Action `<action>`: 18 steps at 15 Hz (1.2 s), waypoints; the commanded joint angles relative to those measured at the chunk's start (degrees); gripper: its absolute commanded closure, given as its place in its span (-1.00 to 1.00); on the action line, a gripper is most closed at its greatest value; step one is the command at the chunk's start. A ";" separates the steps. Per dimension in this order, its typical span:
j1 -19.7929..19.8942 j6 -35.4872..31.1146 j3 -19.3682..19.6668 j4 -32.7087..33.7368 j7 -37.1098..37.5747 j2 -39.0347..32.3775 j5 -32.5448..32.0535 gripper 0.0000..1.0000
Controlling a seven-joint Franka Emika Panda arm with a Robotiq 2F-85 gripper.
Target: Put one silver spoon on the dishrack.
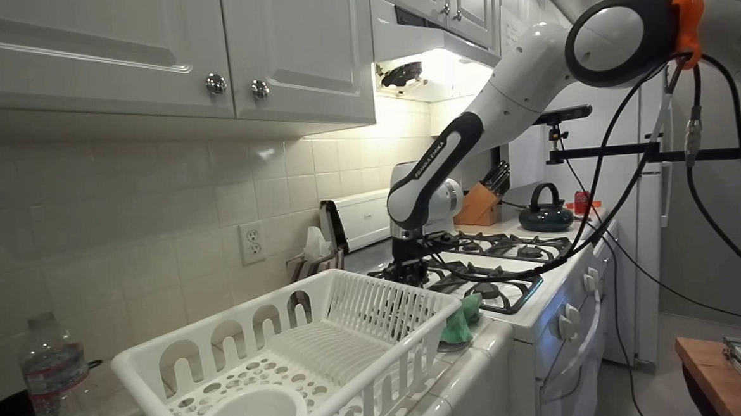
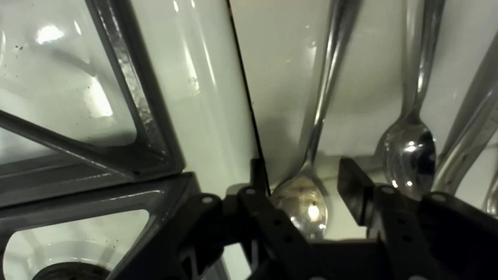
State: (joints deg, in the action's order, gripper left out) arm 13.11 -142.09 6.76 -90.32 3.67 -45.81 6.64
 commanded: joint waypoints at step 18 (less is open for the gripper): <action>-3.16 2.87 3.86 -1.96 1.70 6.49 -3.87 0.97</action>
State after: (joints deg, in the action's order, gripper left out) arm 11.25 -139.48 9.18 -88.50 4.32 -44.00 5.50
